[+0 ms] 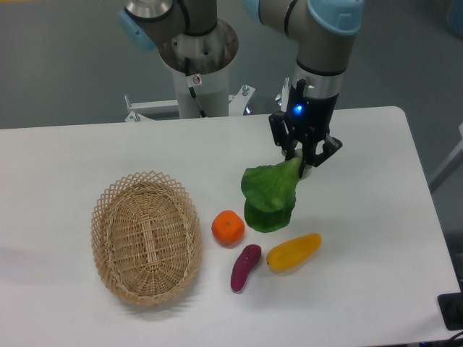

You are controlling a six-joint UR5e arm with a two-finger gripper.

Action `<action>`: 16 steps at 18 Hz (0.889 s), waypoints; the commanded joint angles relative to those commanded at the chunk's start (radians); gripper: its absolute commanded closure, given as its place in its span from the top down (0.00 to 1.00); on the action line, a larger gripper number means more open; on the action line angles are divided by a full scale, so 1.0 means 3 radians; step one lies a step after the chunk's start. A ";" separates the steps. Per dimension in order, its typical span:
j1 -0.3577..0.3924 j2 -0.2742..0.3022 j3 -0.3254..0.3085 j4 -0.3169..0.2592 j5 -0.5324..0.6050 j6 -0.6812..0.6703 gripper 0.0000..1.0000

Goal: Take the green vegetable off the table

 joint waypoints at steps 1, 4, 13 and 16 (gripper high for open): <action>0.0000 0.0000 0.0000 0.0000 0.0000 0.0000 0.37; -0.0025 -0.0005 0.0025 0.0020 -0.0010 -0.0102 0.37; -0.0036 -0.0015 0.0051 0.0015 -0.0005 -0.0123 0.37; -0.0041 -0.0020 0.0056 0.0015 -0.0005 -0.0123 0.37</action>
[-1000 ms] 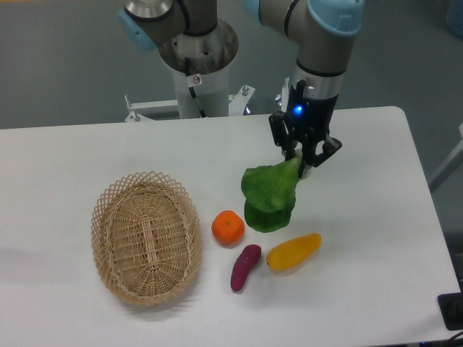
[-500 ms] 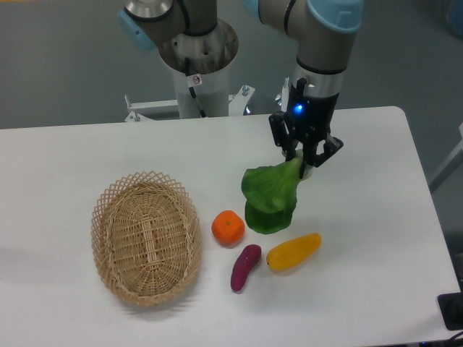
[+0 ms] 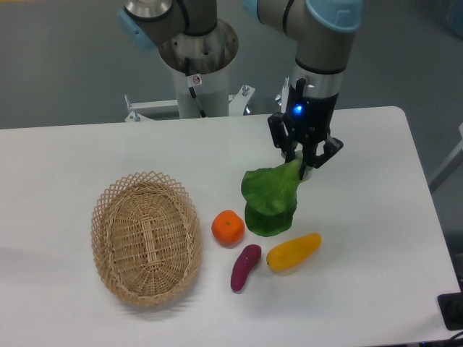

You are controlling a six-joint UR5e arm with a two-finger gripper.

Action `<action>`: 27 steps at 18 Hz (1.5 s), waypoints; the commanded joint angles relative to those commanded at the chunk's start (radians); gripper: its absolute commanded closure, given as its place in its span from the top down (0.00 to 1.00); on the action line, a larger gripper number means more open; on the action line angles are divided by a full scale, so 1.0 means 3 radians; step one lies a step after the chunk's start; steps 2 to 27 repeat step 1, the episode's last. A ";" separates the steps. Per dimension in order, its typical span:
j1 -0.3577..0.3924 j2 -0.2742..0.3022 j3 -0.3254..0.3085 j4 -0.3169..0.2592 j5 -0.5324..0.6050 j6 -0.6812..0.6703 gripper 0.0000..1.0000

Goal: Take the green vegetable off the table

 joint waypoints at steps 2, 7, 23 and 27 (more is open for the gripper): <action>0.0000 0.0000 -0.0005 0.0005 0.0000 -0.0005 0.37; 0.0000 0.0000 -0.0005 0.0005 0.0000 -0.0005 0.37; 0.0000 0.0000 -0.0005 0.0005 0.0000 -0.0005 0.37; 0.0000 0.0000 -0.0005 0.0005 0.0000 -0.0005 0.37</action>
